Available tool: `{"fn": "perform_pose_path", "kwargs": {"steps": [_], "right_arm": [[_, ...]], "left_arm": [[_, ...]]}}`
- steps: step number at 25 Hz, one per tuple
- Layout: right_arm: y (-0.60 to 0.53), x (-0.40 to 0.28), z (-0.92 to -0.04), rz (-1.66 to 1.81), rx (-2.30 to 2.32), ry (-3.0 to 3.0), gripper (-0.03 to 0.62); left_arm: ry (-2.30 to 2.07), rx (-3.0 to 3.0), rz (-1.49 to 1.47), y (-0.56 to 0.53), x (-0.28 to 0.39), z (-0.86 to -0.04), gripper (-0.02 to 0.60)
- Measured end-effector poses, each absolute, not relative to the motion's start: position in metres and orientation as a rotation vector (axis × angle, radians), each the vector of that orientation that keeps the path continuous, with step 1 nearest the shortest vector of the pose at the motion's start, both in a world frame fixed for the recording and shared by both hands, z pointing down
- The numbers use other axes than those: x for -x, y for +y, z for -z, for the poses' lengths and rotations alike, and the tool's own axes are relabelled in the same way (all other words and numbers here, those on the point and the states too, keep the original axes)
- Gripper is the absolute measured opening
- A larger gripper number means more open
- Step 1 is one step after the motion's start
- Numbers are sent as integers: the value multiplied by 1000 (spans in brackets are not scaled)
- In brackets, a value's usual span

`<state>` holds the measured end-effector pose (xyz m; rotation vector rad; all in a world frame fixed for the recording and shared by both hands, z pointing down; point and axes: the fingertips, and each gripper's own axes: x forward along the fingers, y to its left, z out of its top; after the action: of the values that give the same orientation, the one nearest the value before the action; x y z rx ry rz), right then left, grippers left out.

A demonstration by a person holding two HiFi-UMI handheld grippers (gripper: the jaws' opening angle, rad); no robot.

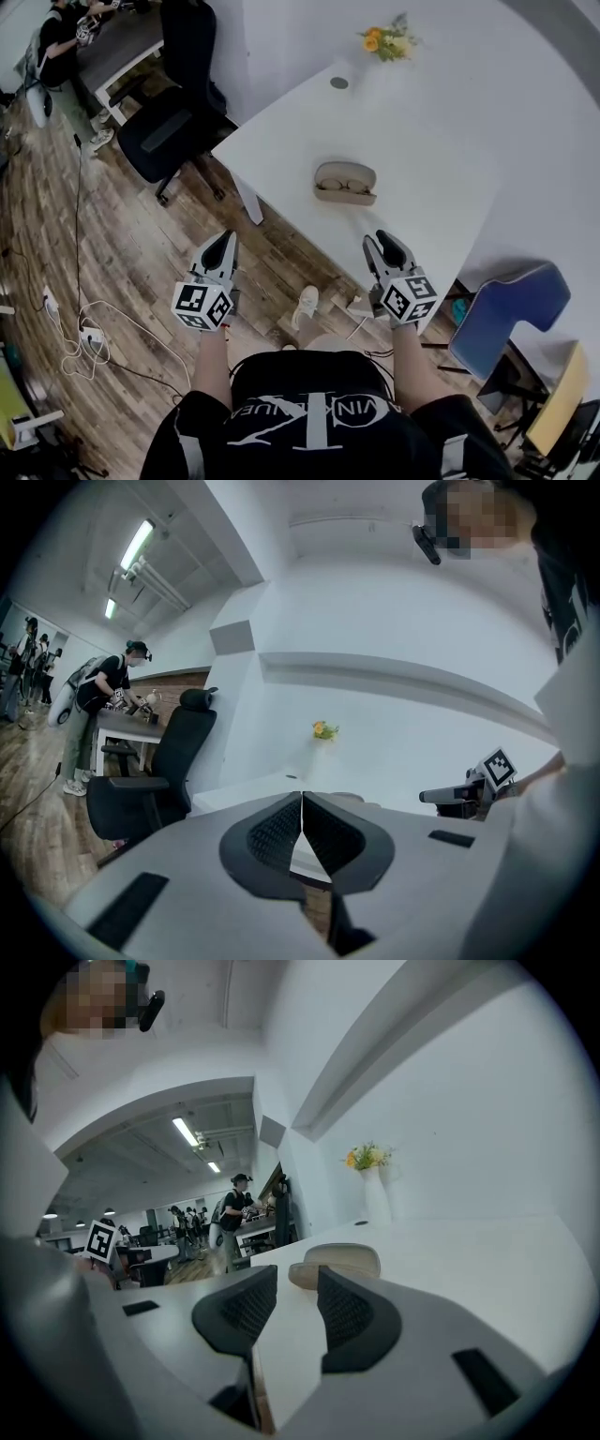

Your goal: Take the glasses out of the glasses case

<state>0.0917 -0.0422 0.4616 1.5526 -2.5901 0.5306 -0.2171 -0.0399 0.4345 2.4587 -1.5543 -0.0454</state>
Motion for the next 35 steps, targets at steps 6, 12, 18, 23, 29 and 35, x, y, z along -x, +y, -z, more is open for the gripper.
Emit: {"fn": "perform_pose_path", "kwargs": {"steps": [6,12,18,23,29,35], "right_arm": [[-81,-96,-468,-513,-1497,-2563,137],[-111,-100,-473,-488,-1437,-2545,137],[-140,-97,-478,-461,-1323,-2537,137],[-159,-95,-486,-443,-1208,-2485,137],[-177,-98,-499,-438,-1107,-2412,137],[-186,-90,-505,-273,-926,-2347,137]], "left_arm": [[-1495,-2462,18,-85,194,-445,17],[-1458,-2470,-8,-118,173,-450,17],[-1433,-2467,-32,-147,159,-456,17],[-1410,-2470,-53,-168,144,-460,17],[-1381,-2478,-80,-190,124,-467,17],[-1355,-2490,-94,-201,108,-471,17]]}}
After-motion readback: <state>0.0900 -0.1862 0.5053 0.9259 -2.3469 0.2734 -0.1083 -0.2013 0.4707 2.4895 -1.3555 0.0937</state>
